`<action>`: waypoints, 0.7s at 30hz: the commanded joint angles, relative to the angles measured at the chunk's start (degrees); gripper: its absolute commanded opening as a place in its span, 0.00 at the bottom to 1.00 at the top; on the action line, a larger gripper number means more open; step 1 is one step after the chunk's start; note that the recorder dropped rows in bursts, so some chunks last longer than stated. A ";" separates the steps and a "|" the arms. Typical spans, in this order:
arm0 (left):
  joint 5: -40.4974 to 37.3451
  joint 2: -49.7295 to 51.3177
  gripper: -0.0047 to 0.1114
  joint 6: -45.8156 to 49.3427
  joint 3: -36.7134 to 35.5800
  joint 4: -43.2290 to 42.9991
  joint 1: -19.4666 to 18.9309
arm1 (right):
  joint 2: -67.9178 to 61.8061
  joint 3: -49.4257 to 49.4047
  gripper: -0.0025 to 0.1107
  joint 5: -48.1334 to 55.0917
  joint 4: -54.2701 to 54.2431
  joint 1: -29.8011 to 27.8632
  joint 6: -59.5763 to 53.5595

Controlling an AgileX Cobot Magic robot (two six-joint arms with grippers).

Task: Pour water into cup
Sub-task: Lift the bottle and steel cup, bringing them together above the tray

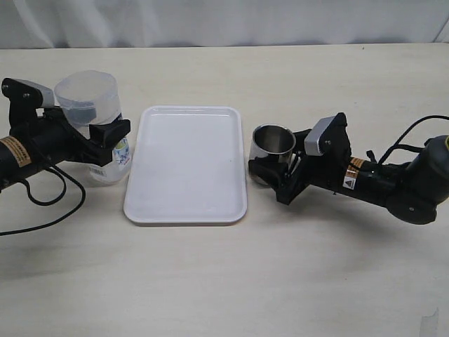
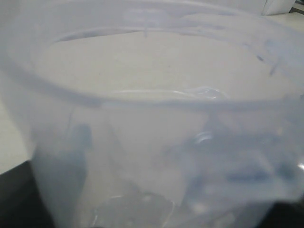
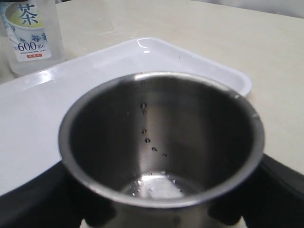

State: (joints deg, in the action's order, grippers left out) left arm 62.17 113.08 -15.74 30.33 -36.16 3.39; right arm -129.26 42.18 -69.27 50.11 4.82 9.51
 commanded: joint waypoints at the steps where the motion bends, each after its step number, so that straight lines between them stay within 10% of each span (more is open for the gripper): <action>1: -1.00 0.22 0.04 -0.82 0.01 -0.77 0.32 | 0.06 0.01 0.38 -0.69 -1.47 0.04 0.18; 9: -1.00 0.22 0.04 -0.82 0.01 -0.89 0.32 | 0.06 0.01 0.06 -0.69 3.25 0.04 -0.13; 21: -1.23 -3.15 0.04 -2.10 0.47 -2.09 0.32 | 1.02 0.01 0.06 -0.69 4.86 0.04 -0.48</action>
State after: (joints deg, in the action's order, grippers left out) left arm 60.83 112.11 -16.84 30.65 -37.47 3.39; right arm -129.26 42.18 -69.37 53.21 4.82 9.51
